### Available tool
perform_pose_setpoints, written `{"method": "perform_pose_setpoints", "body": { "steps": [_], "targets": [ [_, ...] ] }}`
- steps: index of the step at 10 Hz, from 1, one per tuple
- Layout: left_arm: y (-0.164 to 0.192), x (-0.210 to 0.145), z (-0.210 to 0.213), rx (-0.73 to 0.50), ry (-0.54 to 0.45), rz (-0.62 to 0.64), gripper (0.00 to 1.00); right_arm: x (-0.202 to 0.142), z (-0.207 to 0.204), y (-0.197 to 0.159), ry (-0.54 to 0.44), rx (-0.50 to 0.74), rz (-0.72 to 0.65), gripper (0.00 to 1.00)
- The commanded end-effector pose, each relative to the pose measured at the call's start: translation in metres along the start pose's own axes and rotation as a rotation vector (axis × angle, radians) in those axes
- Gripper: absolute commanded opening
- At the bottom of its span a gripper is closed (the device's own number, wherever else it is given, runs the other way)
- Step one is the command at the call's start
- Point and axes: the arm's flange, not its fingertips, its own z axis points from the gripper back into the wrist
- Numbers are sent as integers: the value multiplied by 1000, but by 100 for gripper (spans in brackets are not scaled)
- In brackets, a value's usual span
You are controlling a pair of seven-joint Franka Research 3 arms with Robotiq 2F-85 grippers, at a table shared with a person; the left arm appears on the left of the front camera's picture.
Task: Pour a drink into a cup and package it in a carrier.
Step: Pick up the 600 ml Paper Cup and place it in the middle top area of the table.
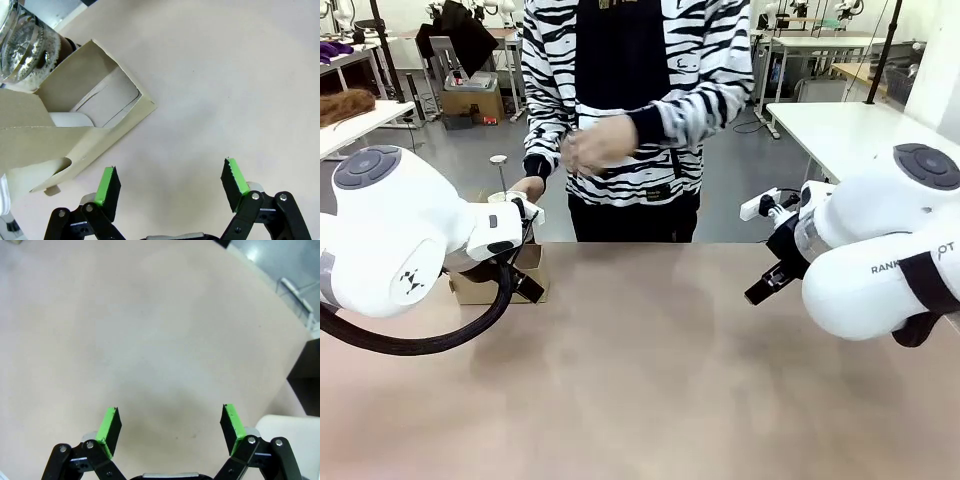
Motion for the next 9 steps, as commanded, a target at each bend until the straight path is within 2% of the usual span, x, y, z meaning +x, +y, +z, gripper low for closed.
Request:
{"method": "perform_pose_setpoints", "body": {
  "steps": [1, 3, 5, 6, 8, 9],
  "targets": [
    [0, 0, 0, 0, 0, 0, 100, 27, 29, -18, 24, -1, -63, 100],
    [0, 0, 0, 0, 0, 0, 100, 53, 83, -58, -32, 12, -79, 100],
    [0, 0, 0, 0, 0, 0, 100, 46, 127, -123, -106, 112, -73, 100],
    [0, 0, 0, 0, 0, 0, 100, 20, 151, -169, -186, 205, -39, 100],
    [0, 0, 0, 0, 0, 0, 100, -27, 158, -231, -333, 309, 25, 100],
    [0, 0, 0, 0, 0, 0, 100, -60, 151, -254, -479, 355, 66, 100]
  ]
}}
